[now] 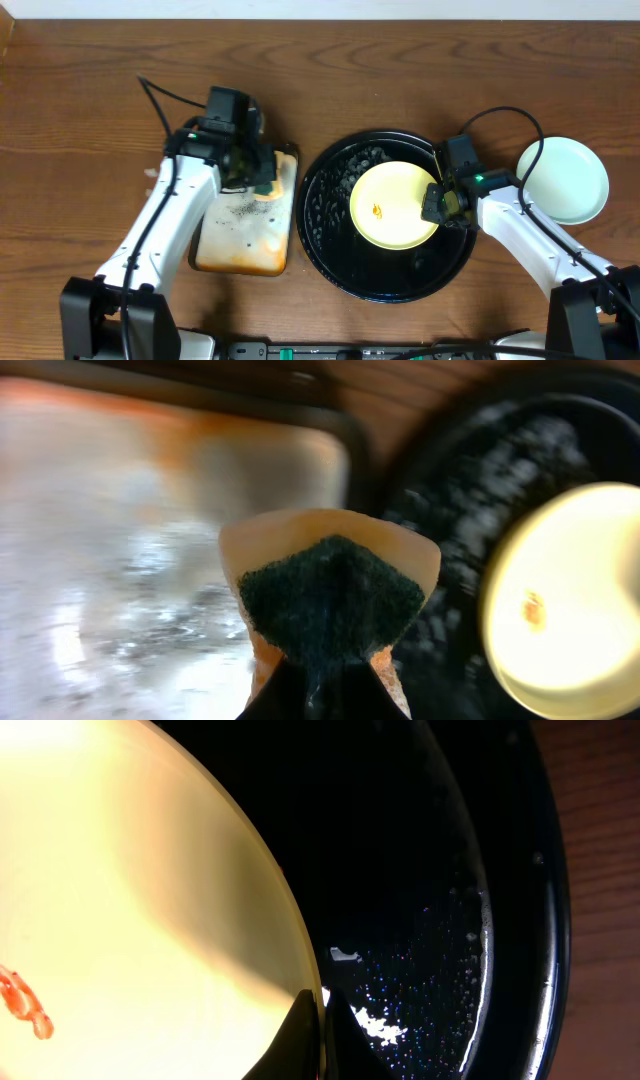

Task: Clean dirty plates on tray and stack at the side
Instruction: 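Lift the sponge and move it over the yellow plate with left gripper, then scrub the yellow plate held by the right gripper with the sponge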

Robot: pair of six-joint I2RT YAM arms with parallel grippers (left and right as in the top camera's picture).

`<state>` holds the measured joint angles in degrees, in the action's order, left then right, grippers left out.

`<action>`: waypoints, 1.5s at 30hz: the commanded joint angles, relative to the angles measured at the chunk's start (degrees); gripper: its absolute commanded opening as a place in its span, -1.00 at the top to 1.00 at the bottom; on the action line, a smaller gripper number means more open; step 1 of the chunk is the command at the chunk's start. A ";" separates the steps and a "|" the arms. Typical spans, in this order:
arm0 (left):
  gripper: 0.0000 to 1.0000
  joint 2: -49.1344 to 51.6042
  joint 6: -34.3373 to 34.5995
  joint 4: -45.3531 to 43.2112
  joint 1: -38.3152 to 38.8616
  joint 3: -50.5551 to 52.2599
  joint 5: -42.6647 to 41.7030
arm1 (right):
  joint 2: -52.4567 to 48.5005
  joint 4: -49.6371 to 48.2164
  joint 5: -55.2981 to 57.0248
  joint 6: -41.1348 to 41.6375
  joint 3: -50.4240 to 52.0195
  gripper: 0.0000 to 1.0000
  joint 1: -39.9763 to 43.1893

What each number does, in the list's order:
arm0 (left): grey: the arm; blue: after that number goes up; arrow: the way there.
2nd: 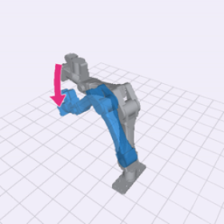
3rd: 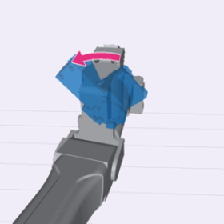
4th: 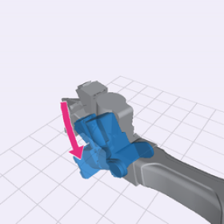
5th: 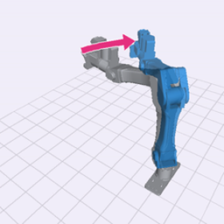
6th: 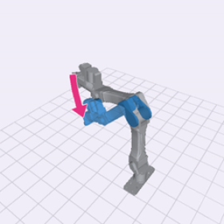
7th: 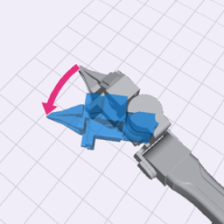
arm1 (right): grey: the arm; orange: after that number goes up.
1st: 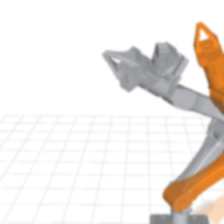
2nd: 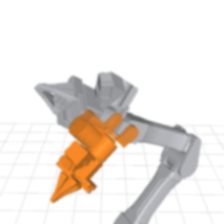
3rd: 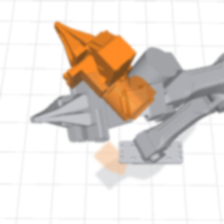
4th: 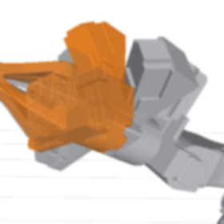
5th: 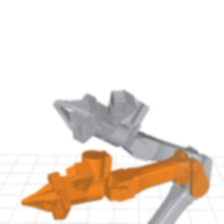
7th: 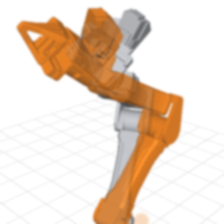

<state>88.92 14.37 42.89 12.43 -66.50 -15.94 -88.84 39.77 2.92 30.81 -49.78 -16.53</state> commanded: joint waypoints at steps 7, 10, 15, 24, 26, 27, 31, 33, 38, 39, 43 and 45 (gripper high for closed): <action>0.85 0.15 9.73 -8.28 11.67 -0.72 -3.80 | 0.76 0.07 1.53 -0.90 -0.85 0.98 0.37; 0.85 1.68 13.18 -11.28 15.78 -0.72 -4.44 | 0.76 0.07 1.53 -0.87 -0.85 0.98 0.37; 0.85 6.29 22.21 -16.72 22.56 -0.72 -4.66 | 0.76 0.13 1.53 -0.87 -0.85 0.98 0.37; 0.86 14.16 30.99 -23.67 27.10 -0.72 -10.67 | 0.76 0.11 1.29 -0.87 -0.85 0.98 0.37; 0.85 15.39 30.99 -25.55 27.21 -0.72 -12.07 | 0.76 0.11 1.31 -0.90 -0.85 0.98 0.37; 0.85 16.09 31.30 -26.64 27.30 -0.72 -12.66 | 0.76 0.11 1.31 -0.87 -0.85 0.98 0.37; 0.85 19.15 32.46 -28.85 28.26 -0.72 -13.20 | 0.76 0.13 1.29 -0.87 -0.85 0.98 0.33; 0.85 20.74 32.46 -28.94 28.55 -0.72 -13.22 | 0.76 0.13 1.29 -0.87 -0.85 0.98 0.33; 0.86 24.65 31.12 -28.92 28.59 -0.72 -13.00 | 0.76 0.15 1.29 -0.85 -0.85 0.98 0.33; 0.86 25.44 31.15 -28.92 28.59 -0.72 -12.98 | 0.76 0.15 1.29 -0.87 -0.85 0.98 0.33; 0.85 28.81 30.86 -28.37 28.41 -0.72 -12.96 | 0.76 0.17 1.11 -0.85 -0.85 0.98 0.33; 0.86 29.77 30.67 -27.39 27.85 -0.72 -12.33 | 0.76 0.33 1.11 -0.85 -0.85 0.98 0.33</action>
<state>114.56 45.63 13.52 40.91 -67.81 -29.89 -88.84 40.16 3.70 30.59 -49.78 -16.51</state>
